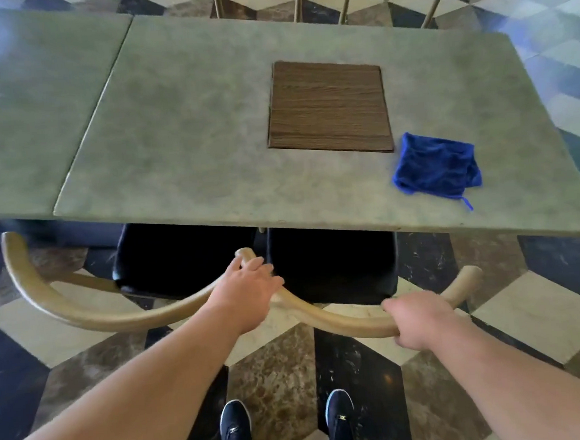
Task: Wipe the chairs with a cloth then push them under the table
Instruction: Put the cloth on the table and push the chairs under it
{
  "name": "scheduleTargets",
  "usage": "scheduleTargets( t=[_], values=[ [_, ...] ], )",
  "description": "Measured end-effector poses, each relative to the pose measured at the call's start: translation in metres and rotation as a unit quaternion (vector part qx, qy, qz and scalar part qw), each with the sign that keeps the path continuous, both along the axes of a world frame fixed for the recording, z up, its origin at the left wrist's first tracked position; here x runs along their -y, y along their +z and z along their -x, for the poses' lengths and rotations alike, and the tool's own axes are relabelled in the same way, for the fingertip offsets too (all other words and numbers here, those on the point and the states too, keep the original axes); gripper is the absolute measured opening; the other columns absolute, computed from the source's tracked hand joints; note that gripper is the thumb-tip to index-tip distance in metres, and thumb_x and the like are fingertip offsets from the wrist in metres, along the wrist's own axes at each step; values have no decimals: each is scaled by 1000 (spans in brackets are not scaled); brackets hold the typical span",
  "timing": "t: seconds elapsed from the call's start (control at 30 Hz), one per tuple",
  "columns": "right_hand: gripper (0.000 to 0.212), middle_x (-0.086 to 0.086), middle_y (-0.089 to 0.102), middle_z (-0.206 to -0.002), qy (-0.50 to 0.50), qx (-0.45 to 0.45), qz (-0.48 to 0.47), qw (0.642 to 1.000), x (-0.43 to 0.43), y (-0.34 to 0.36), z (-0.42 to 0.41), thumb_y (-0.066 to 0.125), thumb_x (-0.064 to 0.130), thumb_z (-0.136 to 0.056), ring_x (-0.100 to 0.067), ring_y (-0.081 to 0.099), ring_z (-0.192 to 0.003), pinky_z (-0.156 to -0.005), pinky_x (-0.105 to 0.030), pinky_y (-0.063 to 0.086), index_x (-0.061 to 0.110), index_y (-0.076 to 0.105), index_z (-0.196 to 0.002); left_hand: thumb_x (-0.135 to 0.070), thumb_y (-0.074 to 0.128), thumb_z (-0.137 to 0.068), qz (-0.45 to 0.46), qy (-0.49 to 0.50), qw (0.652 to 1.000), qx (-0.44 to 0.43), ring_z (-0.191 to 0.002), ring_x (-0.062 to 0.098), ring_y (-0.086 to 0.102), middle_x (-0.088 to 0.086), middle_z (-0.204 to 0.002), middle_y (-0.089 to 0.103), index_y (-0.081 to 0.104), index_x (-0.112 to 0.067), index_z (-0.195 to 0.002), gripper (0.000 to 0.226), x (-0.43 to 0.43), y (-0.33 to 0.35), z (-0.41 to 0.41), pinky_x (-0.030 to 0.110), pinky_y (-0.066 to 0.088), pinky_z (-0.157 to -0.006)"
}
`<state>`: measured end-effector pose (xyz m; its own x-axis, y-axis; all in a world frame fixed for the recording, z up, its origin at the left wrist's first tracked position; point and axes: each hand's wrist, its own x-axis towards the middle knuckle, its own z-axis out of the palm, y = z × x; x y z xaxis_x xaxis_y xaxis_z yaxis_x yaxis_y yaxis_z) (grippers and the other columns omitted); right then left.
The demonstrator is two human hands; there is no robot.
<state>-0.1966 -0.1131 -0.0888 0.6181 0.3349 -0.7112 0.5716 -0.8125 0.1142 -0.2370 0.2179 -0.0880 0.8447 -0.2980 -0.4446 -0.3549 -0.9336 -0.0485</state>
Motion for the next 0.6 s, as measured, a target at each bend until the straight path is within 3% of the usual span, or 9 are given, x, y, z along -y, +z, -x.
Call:
scheduleTargets(
  t=[0.07,0.13,0.2,0.27,0.33,0.4,0.47,0.6],
  values=[
    [41,9,58,-88,-7,-1,-9,1000,-29,-3,14,64,26,-85,-18,63,-80,-67,-35,54,32,51,-123,-26,49,-103,-12,-1,1000,15,-158,29,4,5,-173,8,13,-31,-164,71,-29,-5,7,58,8,-126],
    [48,7,59,-91,-39,8,-52,998,-60,-7,25,63,25,-84,-20,64,-82,-70,-37,56,30,50,-130,-23,47,-103,-11,24,999,37,-158,32,2,6,-173,-3,-1,-27,-164,78,-52,-13,14,57,9,-126],
    [46,9,60,-92,-80,10,-114,990,-96,-11,32,63,37,-85,-20,64,-81,-73,-41,59,30,51,-128,-28,50,-101,4,98,995,36,-154,36,20,6,-174,-4,-8,-25,-163,85,-69,-21,19,55,25,-122],
    [46,9,59,-91,-111,3,-169,979,-141,-18,35,63,47,-86,-21,64,-79,-70,-43,59,29,46,-126,-38,57,-97,31,188,982,8,-133,34,53,6,-173,8,-12,-29,-163,95,-84,-28,23,46,52,-99],
    [57,5,60,-95,-151,10,-207,967,-181,-25,33,66,49,-89,-24,66,-82,-65,-41,55,27,37,-132,-41,63,-94,45,226,973,-27,-105,28,68,6,-157,43,-3,-32,-163,96,-93,-37,29,37,56,-71],
    [62,2,58,-94,-174,31,-218,960,-204,-32,28,66,41,-93,-27,64,-79,-61,-41,51,25,29,-140,-37,63,-95,60,239,969,-34,-82,21,67,-2,-112,65,16,-32,-158,78,-98,-44,35,32,46,-55],
    [61,0,59,-93,-169,51,-195,965,-210,-37,25,60,30,-98,-27,62,-74,-60,-42,51,23,24,-146,-28,59,-95,75,246,966,-27,-65,16,59,-7,-84,59,33,-30,-141,53,-100,-45,34,30,38,-47],
    [49,0,58,-88,-157,71,-173,970,-201,-38,34,57,26,-101,-24,61,-67,-62,-45,59,21,26,-137,-22,59,-93,87,247,965,-23,-60,15,56,-7,-75,55,38,-31,-125,39,-102,-42,30,32,42,-47]
  ],
)
